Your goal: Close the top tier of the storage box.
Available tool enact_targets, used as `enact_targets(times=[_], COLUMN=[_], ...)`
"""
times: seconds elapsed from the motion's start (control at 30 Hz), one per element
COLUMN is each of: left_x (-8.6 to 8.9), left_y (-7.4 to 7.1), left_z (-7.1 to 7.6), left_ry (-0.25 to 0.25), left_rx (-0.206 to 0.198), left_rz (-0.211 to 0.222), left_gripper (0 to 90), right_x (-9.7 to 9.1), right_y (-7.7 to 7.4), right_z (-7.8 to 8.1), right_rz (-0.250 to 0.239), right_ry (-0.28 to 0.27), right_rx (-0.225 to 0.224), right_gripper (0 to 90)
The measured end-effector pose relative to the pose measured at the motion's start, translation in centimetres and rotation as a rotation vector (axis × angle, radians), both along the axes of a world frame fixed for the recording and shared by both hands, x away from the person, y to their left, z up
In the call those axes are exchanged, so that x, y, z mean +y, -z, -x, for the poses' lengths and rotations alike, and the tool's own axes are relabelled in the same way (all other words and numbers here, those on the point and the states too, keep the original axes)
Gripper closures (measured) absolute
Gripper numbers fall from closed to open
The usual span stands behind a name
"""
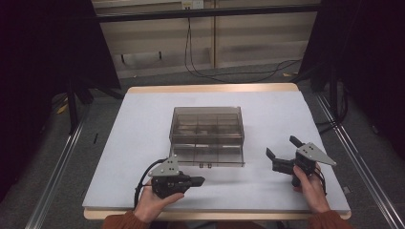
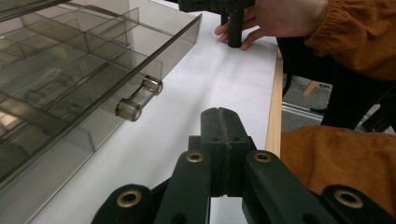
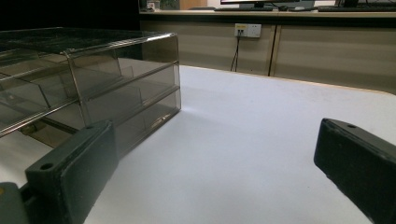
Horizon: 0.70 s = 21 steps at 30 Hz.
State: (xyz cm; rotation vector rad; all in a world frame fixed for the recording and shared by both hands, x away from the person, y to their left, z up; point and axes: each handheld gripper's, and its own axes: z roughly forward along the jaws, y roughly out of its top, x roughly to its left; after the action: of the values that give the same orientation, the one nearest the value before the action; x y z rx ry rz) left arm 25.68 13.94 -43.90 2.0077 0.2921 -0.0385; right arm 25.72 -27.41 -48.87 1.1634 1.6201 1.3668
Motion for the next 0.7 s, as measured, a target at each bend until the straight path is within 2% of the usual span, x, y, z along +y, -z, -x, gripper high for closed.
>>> enact_targets(times=[0.13,0.23,0.43,0.7], left_x=[-0.4,-0.7,-1.3,-2.1], left_y=[0.0,0.0,0.5,0.8], left_z=[-0.4,-0.6,-1.7,-2.0], left_ry=[-0.023,-0.022,-0.055,-0.081], left_rx=[0.004,-0.006,-0.004,-0.024], left_rz=[-0.004,-0.014,-0.033,-0.044], left_gripper=[90.0,90.0,90.0,90.0], right_x=[0.0,0.0,0.0,0.0], right_y=[0.0,0.0,0.0,0.0], right_z=[0.0,0.0,0.0,0.0], right_rz=[0.002,-0.003,0.001,0.001], right_ry=[0.003,0.004,0.003,0.003], right_rx=[0.0,0.002,0.001,0.0], right_gripper=[0.0,0.0,0.0,0.0])
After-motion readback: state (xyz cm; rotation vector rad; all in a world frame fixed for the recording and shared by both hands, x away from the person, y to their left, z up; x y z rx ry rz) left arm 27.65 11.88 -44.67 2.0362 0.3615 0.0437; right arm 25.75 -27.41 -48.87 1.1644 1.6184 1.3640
